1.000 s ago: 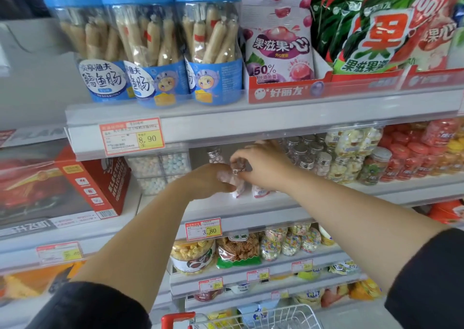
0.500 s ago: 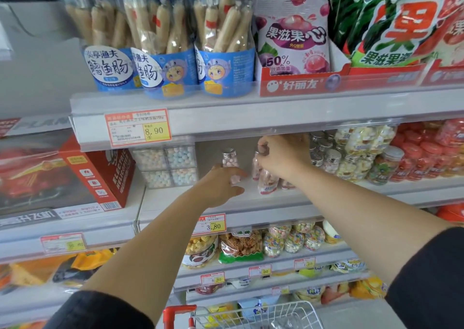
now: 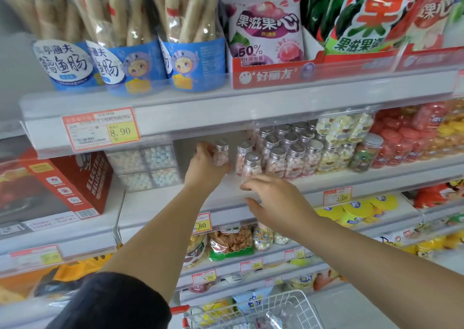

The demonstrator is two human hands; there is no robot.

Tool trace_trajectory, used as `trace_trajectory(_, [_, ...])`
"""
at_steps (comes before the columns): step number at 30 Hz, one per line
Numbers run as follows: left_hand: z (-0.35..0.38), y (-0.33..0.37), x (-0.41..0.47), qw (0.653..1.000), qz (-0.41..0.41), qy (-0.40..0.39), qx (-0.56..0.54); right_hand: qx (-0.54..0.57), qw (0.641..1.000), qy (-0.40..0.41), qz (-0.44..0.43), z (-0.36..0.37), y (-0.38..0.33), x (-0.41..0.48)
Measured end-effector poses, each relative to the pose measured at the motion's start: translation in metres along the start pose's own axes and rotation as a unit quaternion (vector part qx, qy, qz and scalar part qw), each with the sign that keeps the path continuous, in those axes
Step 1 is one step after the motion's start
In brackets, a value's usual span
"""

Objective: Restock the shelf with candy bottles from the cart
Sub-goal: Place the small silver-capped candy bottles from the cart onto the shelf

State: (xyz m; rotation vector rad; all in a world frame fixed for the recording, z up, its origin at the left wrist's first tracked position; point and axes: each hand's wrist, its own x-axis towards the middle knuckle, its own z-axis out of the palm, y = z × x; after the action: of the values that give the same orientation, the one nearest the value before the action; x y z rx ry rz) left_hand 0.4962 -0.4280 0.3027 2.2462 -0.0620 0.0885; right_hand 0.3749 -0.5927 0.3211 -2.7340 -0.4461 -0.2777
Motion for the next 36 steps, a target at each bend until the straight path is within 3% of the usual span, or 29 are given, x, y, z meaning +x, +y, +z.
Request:
trace_trajectory(9, [-0.003,-0.004,0.020,0.999,-0.001,-0.031,-0.027,0.001,0.998,-0.067,0.013,0.011,0.005,0.007])
trace_trajectory(17, [0.013,0.008,0.034,0.997,0.015,-0.058,-0.058,0.010,0.998,-0.061,0.032,0.016,0.007,0.010])
trace_trajectory(21, [0.025,0.008,0.033,0.982,-0.032,-0.093,-0.161,-0.001,0.998,-0.060,0.035,0.020,0.007,0.009])
trace_trajectory(24, [0.026,0.002,0.023,0.976,-0.065,-0.064,-0.199,-0.003,0.998,-0.061,0.035,0.021,0.007,0.009])
trace_trajectory(28, [0.024,0.014,-0.007,0.942,-0.093,-0.093,-0.309,-0.009,0.997,-0.058,0.043,0.023,0.007,0.008])
trace_trajectory(32, [0.026,0.034,-0.020,0.953,-0.026,-0.130,-0.273,-0.008,0.997,-0.047,0.053,0.022,0.009,0.008])
trace_trajectory(36, [0.033,0.037,-0.017,0.973,0.000,-0.108,-0.202,-0.013,0.997,-0.046,0.063,0.020,0.010,0.008])
